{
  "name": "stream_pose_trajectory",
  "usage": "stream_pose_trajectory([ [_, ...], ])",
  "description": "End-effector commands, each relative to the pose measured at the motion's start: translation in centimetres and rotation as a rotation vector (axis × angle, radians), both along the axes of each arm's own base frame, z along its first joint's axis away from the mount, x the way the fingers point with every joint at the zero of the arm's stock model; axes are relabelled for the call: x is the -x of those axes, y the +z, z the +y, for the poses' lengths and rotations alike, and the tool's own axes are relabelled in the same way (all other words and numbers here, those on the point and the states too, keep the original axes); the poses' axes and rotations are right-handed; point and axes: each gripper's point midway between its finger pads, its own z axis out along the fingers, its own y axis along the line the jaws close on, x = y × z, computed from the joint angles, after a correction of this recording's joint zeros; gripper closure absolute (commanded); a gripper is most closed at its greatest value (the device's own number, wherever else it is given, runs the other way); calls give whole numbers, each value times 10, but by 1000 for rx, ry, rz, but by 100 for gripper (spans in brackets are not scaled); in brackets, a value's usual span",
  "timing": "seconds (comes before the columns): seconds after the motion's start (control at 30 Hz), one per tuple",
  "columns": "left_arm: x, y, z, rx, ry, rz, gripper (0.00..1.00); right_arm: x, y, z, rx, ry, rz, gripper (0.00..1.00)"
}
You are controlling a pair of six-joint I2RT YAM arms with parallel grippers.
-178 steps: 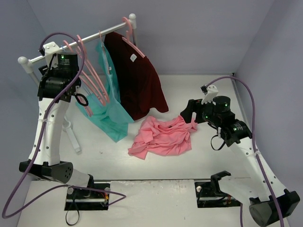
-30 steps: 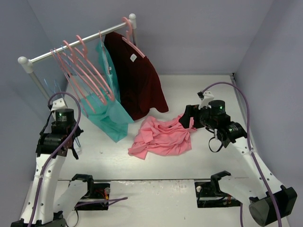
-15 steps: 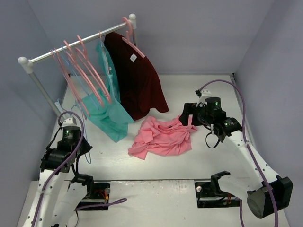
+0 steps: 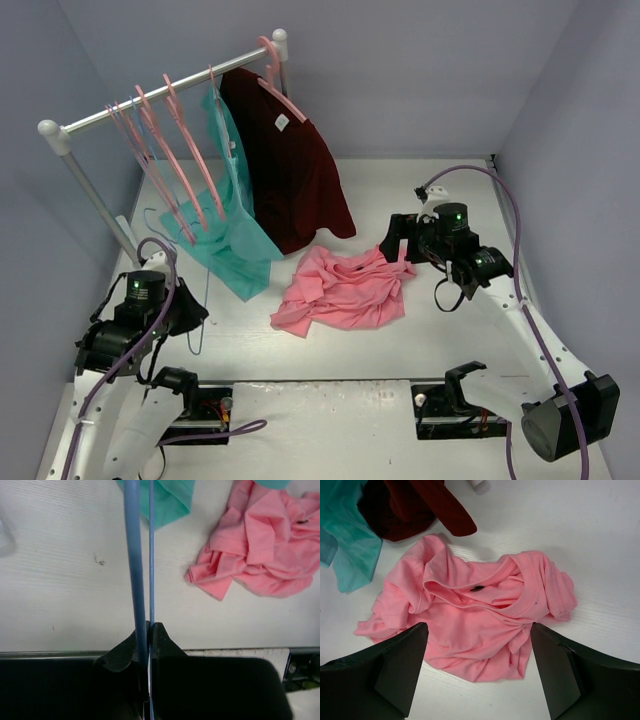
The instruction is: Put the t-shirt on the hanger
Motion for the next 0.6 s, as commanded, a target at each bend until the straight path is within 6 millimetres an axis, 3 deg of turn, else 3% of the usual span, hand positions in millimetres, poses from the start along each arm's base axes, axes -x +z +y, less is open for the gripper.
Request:
stream_pose_trajectory([
  [0.0, 10, 27, -17, 43, -147, -50, 100, -17, 27, 6, -26, -8, -78, 20],
  [0.27, 37, 20, -19, 12, -242, 83, 100, -20, 27, 10, -27, 1, -72, 20],
  [0.57, 34, 45, -34, -15, -429, 17, 100, -25, 29, 7, 1, 1, -89, 20],
])
